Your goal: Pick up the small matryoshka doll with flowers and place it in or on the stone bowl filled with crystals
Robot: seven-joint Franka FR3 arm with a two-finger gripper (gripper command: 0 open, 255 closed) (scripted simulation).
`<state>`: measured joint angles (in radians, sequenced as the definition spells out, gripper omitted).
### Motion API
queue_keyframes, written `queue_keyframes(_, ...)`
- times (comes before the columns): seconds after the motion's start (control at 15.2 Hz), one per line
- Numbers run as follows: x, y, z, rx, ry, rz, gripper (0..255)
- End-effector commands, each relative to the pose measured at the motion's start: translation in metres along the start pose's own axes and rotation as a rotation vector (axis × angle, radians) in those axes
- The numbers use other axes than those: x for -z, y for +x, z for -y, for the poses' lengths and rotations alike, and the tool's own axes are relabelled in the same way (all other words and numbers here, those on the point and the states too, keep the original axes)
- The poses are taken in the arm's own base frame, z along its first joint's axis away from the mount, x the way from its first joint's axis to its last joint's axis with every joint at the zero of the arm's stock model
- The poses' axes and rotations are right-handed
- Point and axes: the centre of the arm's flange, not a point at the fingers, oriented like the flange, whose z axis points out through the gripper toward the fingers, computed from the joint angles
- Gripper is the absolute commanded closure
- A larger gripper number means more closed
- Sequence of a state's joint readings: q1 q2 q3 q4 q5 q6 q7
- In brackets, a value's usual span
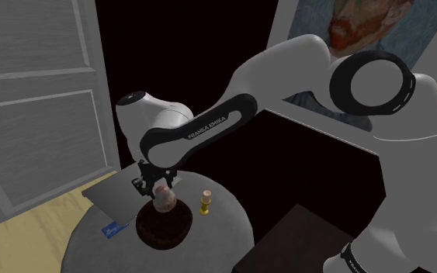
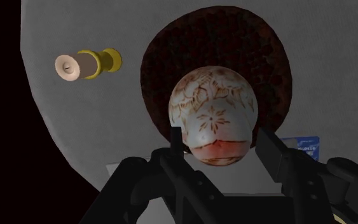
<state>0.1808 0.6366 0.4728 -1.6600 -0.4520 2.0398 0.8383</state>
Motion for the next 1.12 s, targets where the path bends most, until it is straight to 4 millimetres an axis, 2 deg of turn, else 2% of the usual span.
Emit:
queue_keyframes(0.0,-0.011,-0.001,0.002,0.0,0.001,-0.001,255)
queue_keyframes(0.46,-0.048,0.001,0.009,0.0,0.001,-0.001,255)
queue_keyframes(0.99,-0.049,0.001,0.009,0.0,0.001,-0.001,255)
queue_keyframes(1.06,-0.048,-0.001,0.009,0.0,0.001,0.0,0)
